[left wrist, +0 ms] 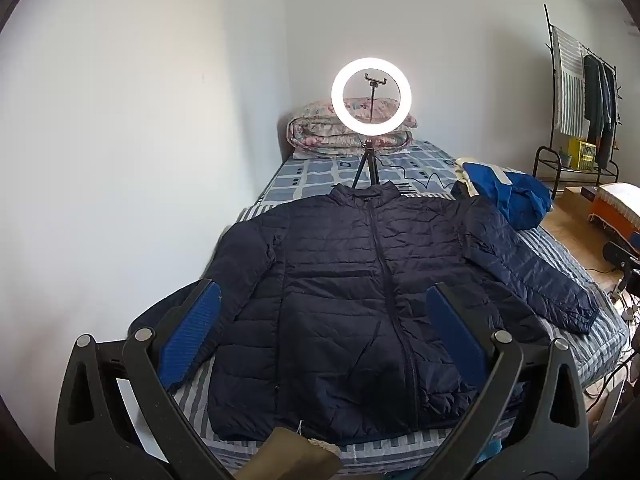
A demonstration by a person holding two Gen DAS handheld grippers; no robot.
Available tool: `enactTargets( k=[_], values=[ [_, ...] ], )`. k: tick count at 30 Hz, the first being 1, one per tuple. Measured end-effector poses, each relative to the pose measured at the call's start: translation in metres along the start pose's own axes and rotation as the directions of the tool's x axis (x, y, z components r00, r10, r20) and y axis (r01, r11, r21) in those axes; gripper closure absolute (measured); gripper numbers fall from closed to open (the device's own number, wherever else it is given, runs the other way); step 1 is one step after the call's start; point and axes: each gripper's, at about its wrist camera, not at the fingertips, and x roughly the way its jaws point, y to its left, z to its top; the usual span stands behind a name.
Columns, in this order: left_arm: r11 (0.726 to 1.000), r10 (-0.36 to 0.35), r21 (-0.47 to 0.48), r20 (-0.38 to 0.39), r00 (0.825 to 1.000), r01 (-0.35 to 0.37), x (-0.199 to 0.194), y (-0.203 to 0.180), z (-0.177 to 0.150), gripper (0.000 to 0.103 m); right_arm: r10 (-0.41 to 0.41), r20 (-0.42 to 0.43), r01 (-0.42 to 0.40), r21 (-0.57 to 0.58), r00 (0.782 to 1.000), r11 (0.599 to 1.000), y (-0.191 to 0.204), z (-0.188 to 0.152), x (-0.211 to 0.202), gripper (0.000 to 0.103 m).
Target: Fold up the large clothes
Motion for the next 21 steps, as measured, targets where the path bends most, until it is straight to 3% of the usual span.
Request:
enactTargets(
  k=[21],
  values=[
    [1.000, 0.015, -0.010, -0.003, 1.000, -0.015, 0.0036, 0.0046, -0.0030, 0.000, -0.006, -0.003, 0.006, -0.001, 1.000, 1.000, -0.0015, -0.0005, 0.0017, 0.000]
  ],
)
